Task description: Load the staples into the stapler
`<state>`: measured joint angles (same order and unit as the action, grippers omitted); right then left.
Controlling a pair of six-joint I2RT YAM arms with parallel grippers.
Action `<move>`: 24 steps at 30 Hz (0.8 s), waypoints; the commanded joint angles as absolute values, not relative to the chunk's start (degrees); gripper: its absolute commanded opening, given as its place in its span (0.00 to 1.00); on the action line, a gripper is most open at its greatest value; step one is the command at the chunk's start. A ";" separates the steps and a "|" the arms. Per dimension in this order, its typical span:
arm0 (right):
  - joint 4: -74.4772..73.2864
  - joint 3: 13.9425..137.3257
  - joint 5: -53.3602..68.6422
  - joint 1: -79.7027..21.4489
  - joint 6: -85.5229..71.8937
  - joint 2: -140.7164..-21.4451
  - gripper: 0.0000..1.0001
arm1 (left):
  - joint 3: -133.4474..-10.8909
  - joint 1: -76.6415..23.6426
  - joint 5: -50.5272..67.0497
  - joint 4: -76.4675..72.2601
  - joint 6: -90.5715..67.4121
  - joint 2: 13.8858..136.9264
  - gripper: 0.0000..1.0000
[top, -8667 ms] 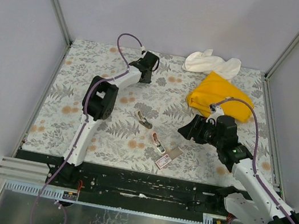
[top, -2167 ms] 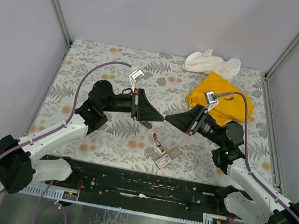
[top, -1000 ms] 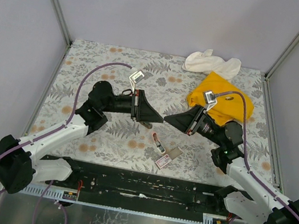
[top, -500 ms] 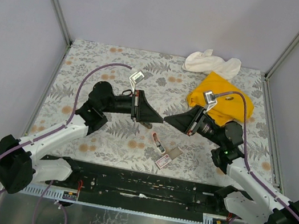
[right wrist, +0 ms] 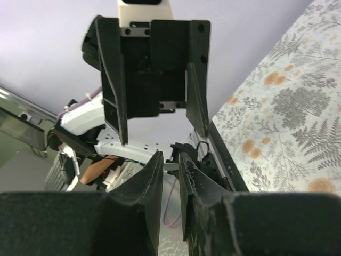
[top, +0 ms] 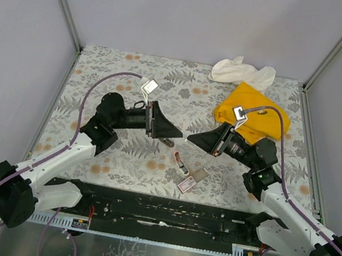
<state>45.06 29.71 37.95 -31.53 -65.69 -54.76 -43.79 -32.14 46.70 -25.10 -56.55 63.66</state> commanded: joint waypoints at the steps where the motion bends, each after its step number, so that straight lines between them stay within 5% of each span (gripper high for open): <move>1: 36.16 34.37 36.84 -32.17 -55.83 -53.59 0.23 | -44.38 -27.83 44.02 -15.73 -50.30 60.10 0.66; 9: 6.39 46.51 31.62 -32.17 -28.58 -60.65 0.23 | -51.08 -22.26 20.84 13.93 -32.96 65.85 0.71; 24: -1.05 62.29 30.11 -34.60 -7.48 -86.65 0.23 | -35.17 -15.06 21.30 -16.42 -34.81 75.07 0.77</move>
